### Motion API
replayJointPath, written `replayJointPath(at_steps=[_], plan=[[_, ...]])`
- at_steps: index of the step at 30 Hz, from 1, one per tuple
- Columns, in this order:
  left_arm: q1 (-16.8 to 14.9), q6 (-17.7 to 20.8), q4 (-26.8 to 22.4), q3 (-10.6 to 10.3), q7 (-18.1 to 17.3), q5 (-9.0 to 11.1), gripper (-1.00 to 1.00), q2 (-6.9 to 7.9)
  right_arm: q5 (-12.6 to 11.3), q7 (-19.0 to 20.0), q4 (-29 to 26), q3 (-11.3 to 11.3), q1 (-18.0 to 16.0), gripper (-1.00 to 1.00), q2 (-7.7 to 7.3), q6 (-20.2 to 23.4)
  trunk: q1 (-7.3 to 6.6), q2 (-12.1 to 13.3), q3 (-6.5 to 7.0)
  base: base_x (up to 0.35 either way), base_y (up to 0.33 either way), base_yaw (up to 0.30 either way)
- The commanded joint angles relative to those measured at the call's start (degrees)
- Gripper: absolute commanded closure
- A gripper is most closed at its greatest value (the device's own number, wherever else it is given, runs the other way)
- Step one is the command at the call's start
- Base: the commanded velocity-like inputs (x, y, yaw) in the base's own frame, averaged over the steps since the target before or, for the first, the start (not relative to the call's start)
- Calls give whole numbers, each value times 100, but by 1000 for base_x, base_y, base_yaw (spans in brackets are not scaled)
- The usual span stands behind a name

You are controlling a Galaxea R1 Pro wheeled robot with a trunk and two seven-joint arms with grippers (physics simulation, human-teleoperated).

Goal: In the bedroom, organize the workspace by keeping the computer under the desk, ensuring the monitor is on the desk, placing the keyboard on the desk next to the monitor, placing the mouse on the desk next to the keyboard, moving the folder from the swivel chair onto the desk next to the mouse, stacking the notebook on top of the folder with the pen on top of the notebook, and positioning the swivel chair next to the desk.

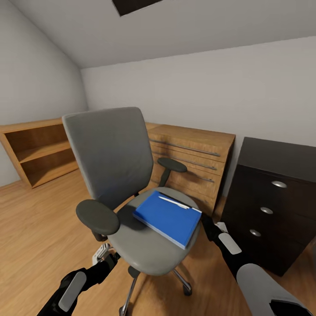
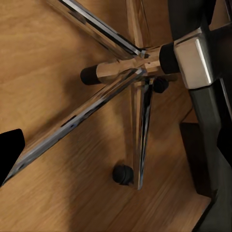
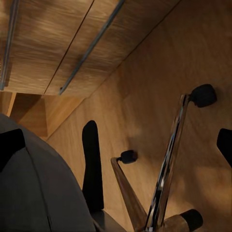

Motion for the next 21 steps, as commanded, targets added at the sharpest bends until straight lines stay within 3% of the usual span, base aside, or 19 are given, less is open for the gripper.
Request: replayJointPath(at_steps=[1,6,15,21], plan=[[-2,39,-1,16,-16,13,-100,-2,-34,-1,-6,-26,-2,-100,2,31,-1,-2,-5,26,11,1],[-3,40,-1,9,-12,-2,-100,-2,-34,-1,-6,-27,-2,-100,2,29,-1,-2,-5,34,6,1],[-3,47,-1,5,-26,-2,-100,1,-34,-1,-15,-27,-2,-100,2,20,-1,-2,-5,257,45,0],[-3,48,-1,8,-29,11,-100,3,-32,-1,-15,-27,-2,-100,2,15,-1,-2,-5,69,29,0]])
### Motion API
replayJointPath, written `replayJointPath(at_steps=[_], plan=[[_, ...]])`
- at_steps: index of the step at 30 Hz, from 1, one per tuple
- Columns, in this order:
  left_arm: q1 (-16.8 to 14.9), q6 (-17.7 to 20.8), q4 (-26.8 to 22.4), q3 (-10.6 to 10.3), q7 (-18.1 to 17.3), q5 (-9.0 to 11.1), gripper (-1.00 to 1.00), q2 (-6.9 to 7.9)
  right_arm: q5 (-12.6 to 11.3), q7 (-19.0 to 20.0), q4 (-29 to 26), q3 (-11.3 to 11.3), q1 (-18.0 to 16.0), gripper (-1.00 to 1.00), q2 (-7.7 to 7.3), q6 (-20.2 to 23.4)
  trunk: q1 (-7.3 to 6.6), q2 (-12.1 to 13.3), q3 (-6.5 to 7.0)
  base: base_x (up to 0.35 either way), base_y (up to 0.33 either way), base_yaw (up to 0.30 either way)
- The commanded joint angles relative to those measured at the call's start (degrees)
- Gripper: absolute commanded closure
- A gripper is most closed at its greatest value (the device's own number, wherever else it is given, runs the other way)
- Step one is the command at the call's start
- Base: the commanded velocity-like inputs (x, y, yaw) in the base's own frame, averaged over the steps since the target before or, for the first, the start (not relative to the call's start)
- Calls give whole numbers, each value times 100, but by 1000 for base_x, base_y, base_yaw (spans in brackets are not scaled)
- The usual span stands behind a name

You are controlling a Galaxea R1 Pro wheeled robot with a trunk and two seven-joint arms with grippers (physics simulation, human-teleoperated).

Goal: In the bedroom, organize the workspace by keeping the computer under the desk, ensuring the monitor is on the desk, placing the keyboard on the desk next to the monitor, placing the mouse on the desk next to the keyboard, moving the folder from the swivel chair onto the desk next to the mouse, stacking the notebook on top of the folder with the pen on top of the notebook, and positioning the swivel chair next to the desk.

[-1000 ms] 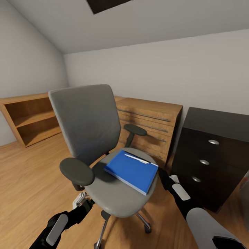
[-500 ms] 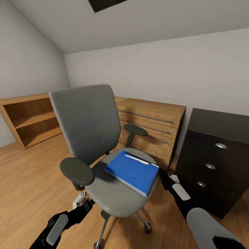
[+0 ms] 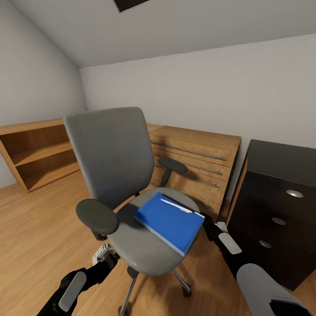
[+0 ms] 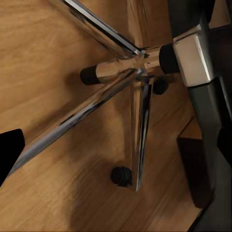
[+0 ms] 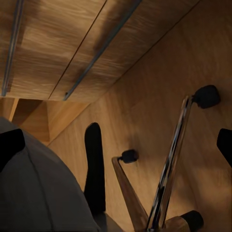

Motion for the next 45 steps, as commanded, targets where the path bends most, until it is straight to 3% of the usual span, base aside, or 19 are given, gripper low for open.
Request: replayJointPath(at_steps=[1,29,45], plan=[[-2,38,-1,20,-15,14,-100,-2,-36,-1,-6,-24,-2,-100,2,30,-1,-2,-5,16,7,0],[-1,30,-1,33,-5,5,-100,4,-36,-1,-6,-24,-2,-100,2,27,-1,-2,-5,3,1,0],[8,30,-1,23,-12,-19,-100,9,-37,-1,-6,-24,-2,-100,2,21,-1,-2,-5,103,0,0]])
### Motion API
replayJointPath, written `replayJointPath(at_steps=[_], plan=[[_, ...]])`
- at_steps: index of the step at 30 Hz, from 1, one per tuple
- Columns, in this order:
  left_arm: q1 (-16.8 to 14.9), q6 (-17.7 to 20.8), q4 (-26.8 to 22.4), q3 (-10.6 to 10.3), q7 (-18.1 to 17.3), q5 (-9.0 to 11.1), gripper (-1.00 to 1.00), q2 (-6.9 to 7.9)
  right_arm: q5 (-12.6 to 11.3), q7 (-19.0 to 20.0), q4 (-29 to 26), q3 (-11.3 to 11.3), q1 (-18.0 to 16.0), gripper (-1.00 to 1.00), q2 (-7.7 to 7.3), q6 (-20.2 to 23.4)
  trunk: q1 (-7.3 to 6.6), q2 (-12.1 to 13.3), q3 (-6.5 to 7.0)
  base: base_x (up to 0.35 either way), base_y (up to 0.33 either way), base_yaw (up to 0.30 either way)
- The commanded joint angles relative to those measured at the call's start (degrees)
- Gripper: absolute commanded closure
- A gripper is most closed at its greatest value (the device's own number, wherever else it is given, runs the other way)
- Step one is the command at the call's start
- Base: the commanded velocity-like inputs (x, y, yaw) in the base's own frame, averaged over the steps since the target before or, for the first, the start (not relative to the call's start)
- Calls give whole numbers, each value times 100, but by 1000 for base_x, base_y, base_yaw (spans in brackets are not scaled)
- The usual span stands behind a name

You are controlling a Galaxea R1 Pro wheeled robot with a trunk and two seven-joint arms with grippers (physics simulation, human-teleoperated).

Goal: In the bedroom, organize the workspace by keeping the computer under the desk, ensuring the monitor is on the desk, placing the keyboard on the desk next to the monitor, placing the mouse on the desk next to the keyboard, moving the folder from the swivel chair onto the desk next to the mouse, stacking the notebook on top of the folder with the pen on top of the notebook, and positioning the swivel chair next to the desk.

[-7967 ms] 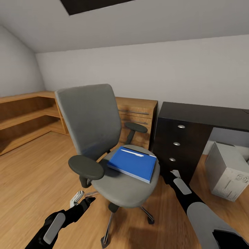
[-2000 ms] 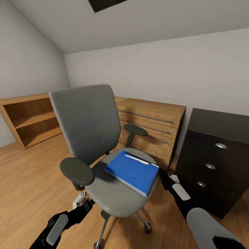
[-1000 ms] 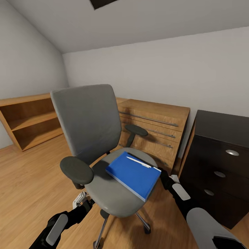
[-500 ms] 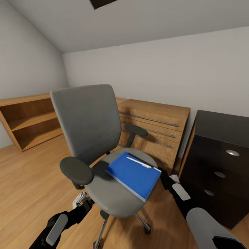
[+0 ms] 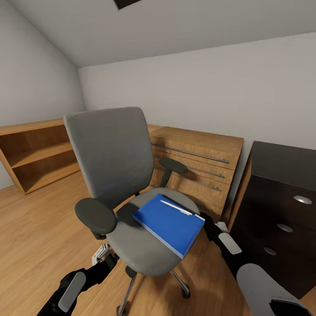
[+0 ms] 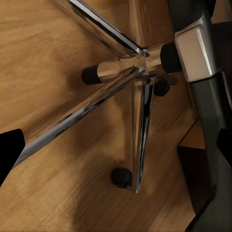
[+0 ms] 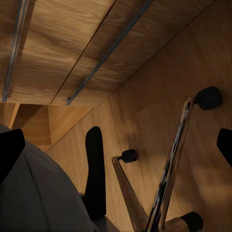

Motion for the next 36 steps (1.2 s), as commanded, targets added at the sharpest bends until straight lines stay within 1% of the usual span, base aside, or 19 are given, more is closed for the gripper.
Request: replayJointPath(at_steps=[1,12,21,28,33,36], plan=[[-2,38,-2,18,-15,16,-100,-2,-34,-1,-6,-25,-2,-100,2,31,-1,-2,-5,7,0,0],[-2,38,-2,24,-11,29,-100,-1,-31,-1,-1,-25,-2,-100,2,20,-1,-2,-5,-2,0,0],[-2,38,-2,24,-22,29,-100,4,-32,-1,1,-30,-2,-100,-7,1,-1,-2,-5,-132,-29,0],[-2,38,-2,26,-17,43,-100,14,-39,7,-18,-39,-2,-100,-32,6,-1,-2,-5,-48,-9,0],[-2,38,-2,26,-18,46,-100,15,-39,86,-25,-41,-2,-100,-43,9,-1,-2,-5,-17,-3,0],[-2,38,-2,26,-17,47,-100,16,-36,263,-29,-38,-2,-100,-54,6,-1,-2,-5,-9,-2,0]])
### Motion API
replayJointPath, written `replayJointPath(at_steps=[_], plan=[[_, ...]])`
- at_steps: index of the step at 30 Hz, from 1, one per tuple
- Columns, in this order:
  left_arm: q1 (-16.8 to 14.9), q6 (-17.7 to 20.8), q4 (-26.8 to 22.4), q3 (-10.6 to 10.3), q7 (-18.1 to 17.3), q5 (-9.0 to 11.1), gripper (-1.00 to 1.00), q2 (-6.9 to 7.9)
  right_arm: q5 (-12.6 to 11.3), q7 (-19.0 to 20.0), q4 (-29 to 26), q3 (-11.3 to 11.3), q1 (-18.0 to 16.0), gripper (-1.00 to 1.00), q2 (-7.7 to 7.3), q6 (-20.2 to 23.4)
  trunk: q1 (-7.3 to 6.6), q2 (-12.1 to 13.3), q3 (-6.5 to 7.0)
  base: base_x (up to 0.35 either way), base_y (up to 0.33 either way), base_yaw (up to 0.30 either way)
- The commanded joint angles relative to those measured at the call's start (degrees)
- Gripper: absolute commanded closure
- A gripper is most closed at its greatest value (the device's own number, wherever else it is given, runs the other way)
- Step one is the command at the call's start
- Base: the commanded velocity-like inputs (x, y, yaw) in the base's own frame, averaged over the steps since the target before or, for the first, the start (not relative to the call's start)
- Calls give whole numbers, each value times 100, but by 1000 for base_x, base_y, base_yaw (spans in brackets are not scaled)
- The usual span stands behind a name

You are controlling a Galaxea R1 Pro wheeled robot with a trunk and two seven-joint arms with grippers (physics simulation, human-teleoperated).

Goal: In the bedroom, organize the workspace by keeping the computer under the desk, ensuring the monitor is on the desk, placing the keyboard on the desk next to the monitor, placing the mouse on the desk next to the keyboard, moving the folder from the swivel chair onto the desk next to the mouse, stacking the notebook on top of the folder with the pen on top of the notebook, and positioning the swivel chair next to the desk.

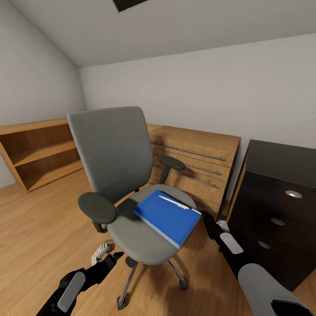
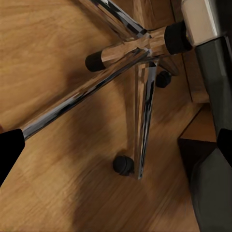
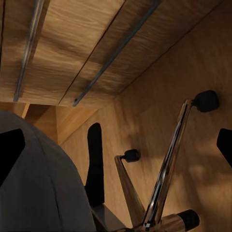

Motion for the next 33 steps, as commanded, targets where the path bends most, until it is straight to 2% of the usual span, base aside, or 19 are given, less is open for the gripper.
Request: replayJointPath(at_steps=[1,12,33], plan=[[-2,38,-1,18,-16,13,-100,-2,-30,88,1,-30,-3,-100,0,31,-1,-2,-5,-5,-1,0],[5,38,-1,18,-18,14,-100,-1,-30,312,15,-33,-3,-100,-18,23,-1,-2,-5,-78,-47,0],[6,38,-1,18,-26,15,-100,-17,-6,353,67,-28,32,-100,-38,70,-1,-2,-5,-279,-162,0]])
